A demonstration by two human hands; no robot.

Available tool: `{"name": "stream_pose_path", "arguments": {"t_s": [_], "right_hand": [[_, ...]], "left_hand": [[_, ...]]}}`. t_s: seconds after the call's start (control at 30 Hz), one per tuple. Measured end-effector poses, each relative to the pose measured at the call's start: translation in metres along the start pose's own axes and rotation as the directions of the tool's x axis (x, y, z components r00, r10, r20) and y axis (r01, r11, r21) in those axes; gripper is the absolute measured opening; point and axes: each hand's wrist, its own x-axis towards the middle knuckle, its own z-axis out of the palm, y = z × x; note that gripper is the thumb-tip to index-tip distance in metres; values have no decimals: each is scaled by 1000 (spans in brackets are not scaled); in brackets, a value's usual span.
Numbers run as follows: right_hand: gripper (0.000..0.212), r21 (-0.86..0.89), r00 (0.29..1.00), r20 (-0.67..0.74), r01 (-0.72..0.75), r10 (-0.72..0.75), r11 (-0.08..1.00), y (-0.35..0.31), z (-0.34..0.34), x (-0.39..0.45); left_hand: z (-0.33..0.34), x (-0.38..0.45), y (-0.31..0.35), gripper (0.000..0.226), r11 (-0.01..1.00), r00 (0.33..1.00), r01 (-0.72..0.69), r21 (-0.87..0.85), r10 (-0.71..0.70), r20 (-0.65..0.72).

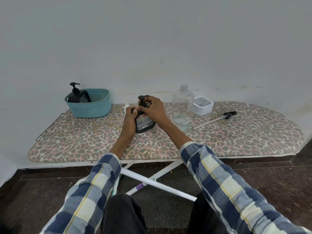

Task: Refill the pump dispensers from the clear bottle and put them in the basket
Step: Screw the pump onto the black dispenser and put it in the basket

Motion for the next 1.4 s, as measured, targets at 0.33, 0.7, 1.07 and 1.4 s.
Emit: {"name": "stream_pose_path", "arguments": {"t_s": [0.33,0.7,1.07,1.4], "right_hand": [[40,99,989,142,-49,35,994,2,-17,2],[46,10,996,91,-24,23,1000,-1,-13,-2],[36,-30,1000,-9,27,-27,999,6,-8,-2],[31,-64,995,-76,61,-66,996,5,1,-2]], "left_hand": [[2,2,-3,16,999,1000,10,-48,-11,-24],[2,5,-7,16,1000,1000,1,-28,-2,-31],[2,7,-12,16,998,998,-19,61,22,-60],[0,12,-23,18,991,996,-47,127,56,-70]]}}
